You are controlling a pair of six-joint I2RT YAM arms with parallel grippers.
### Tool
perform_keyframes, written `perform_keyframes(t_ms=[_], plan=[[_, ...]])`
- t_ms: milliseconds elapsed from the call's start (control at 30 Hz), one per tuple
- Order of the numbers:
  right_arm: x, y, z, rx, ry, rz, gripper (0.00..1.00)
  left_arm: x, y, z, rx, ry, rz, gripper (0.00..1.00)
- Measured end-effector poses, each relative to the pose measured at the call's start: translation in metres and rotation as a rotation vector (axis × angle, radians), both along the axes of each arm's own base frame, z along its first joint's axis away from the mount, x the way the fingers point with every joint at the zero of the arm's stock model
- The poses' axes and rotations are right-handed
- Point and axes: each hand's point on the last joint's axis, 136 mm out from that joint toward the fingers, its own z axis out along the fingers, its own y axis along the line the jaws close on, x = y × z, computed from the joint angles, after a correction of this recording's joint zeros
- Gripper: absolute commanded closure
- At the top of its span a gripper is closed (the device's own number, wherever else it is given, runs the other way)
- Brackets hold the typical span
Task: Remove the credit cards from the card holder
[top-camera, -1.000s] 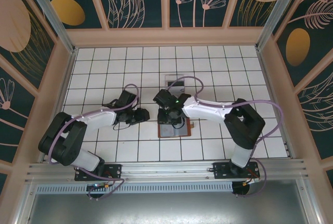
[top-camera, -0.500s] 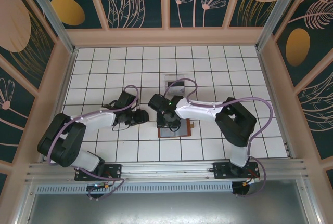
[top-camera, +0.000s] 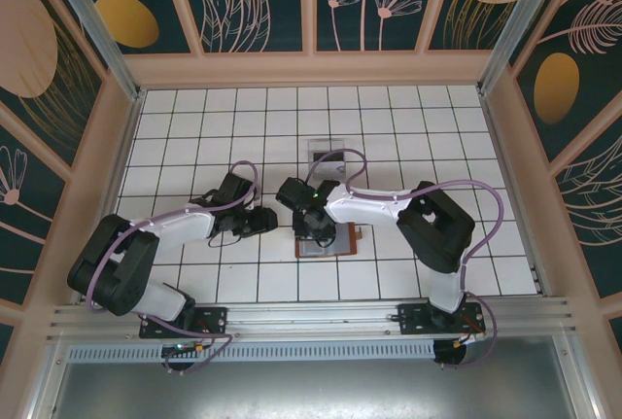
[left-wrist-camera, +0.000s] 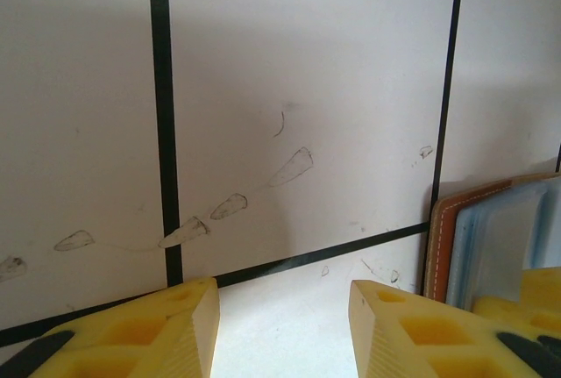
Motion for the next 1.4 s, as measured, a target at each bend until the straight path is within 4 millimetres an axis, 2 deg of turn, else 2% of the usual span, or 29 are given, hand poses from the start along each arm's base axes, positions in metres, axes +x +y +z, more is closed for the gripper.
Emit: perform_keyframes(t_ms=[200,433,667,933,1300,1400], plan=[[0.002,-0.002,0.000,-0.008,-0.009,-0.015,0.87,-0.002,-0.002,0.001,-0.012,0.007,-0.008,0.58],[0.002,-0.002,0.003,0.002,-0.014,-0.015,0.91,-0.004,-0.006,0.006,-0.039,0.006,-0.024,0.60],[0.004,0.013,0.011,0.076,-0.019,-0.007,0.92,-0.006,-0.014,0.022,-0.099,-0.016,-0.050,0.60],[0.005,0.031,0.021,0.162,-0.032,0.010,0.92,-0.013,-0.022,0.024,-0.125,0.002,-0.082,0.67],[-0.003,0.024,0.024,0.175,-0.035,0.018,0.89,-0.034,-0.042,0.002,-0.103,0.079,-0.164,0.78],[-0.004,0.020,0.022,0.172,-0.035,0.016,0.83,-0.033,-0.046,0.002,-0.110,0.084,-0.171,0.78]])
